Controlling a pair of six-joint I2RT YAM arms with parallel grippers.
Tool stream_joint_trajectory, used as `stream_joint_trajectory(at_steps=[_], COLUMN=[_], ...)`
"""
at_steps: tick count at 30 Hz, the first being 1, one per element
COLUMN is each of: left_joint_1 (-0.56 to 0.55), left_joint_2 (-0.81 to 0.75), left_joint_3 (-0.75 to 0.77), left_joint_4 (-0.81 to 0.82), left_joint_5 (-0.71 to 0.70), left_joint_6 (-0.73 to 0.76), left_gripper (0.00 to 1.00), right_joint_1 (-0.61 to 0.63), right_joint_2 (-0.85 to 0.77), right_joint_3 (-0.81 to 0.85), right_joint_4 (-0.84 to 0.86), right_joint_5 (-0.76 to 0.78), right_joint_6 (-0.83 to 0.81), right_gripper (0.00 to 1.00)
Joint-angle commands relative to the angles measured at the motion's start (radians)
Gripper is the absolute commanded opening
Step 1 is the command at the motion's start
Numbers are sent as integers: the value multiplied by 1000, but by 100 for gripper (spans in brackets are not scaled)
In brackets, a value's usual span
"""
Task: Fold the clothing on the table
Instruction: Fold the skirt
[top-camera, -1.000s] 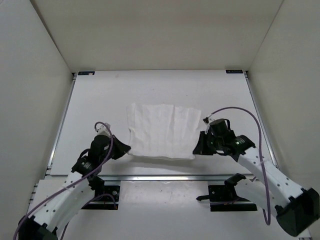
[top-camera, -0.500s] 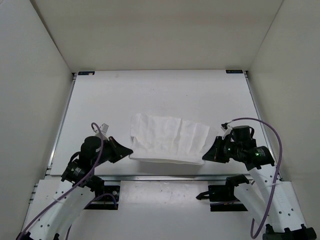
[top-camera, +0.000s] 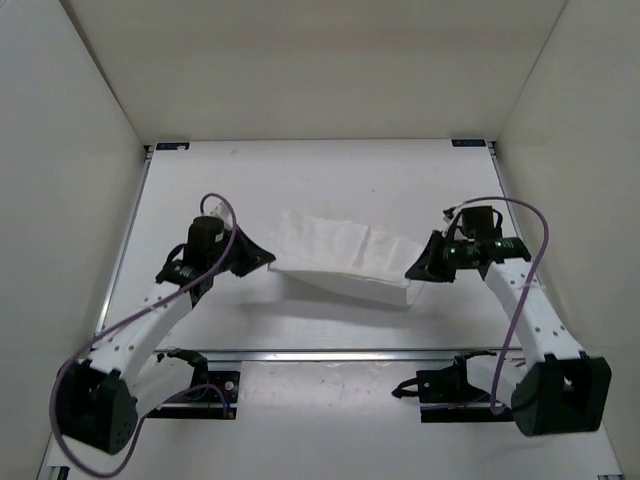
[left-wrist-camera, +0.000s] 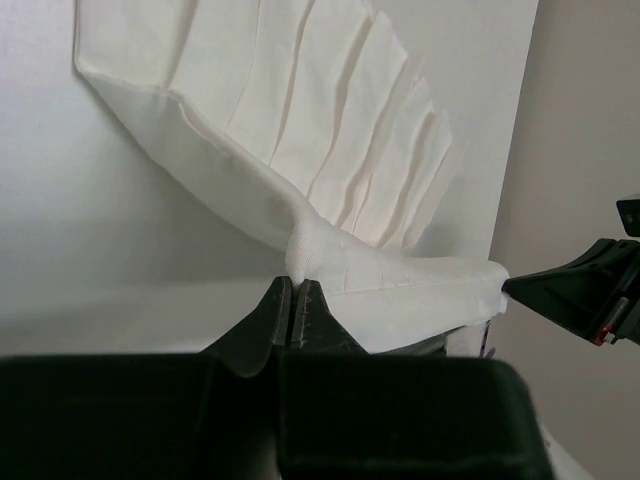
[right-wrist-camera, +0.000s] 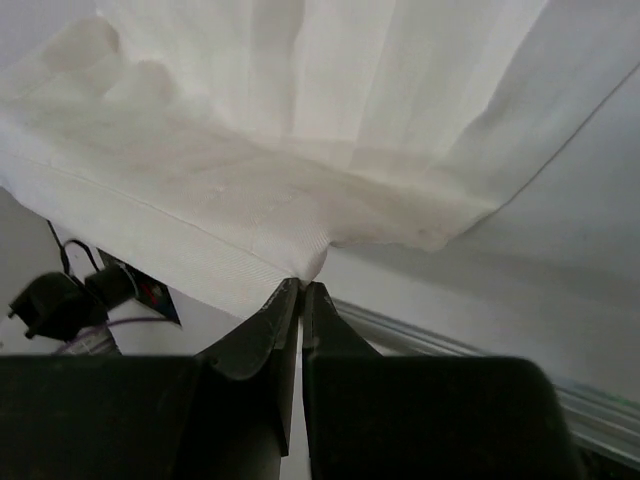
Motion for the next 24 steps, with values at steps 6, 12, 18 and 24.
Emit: stream_joint_trajectory(at_steps=[6, 12, 18, 24], left_joint_1=[97, 163, 145, 94], left_joint_2=[619, 822, 806, 888], left_joint_3=[430, 523, 357, 389], left_joint_4=[313, 469, 472, 406], left_joint_5=[52, 157, 77, -41], left_joint_6=[80, 74, 144, 204], left_gripper=[44, 63, 63, 64], right_joint_1=[-122, -105, -117, -128], right_joint_2=[491, 579, 454, 305], right_joint_3=[297, 380, 205, -55], right_joint_4=[339, 381, 419, 491], right_joint_5=[175, 397, 348, 256], right_joint_6=[10, 50, 49, 125], right_gripper=[7, 37, 57, 59])
